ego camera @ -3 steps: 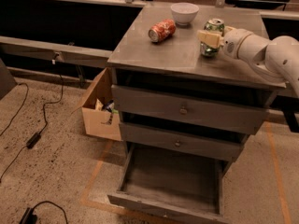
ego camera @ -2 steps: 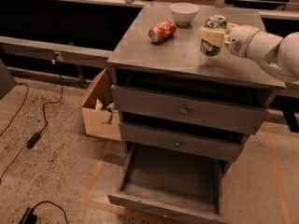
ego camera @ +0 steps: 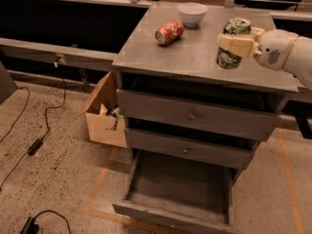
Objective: Place green can into bottom drawer
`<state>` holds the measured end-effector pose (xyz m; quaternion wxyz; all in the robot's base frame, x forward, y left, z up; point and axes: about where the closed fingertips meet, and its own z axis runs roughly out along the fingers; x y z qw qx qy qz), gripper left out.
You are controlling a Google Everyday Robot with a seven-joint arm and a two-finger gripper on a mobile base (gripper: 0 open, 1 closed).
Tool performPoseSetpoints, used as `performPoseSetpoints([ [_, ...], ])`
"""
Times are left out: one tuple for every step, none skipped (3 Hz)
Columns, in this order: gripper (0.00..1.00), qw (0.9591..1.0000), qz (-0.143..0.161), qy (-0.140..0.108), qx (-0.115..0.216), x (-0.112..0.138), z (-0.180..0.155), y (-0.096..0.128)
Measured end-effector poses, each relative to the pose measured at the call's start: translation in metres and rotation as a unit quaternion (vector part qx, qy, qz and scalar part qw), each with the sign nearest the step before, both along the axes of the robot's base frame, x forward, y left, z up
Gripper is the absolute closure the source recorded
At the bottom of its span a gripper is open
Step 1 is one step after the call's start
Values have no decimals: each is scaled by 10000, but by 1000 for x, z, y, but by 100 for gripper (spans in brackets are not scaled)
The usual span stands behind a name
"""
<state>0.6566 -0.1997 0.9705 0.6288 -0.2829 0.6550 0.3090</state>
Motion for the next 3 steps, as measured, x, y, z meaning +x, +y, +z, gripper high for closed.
performPoseSetpoints([
  [100, 9995, 273, 129, 14, -41, 1, -4],
  [100, 9994, 310, 148, 7, -46, 0, -6],
  [100, 9994, 249, 245, 5, -60, -11, 0],
])
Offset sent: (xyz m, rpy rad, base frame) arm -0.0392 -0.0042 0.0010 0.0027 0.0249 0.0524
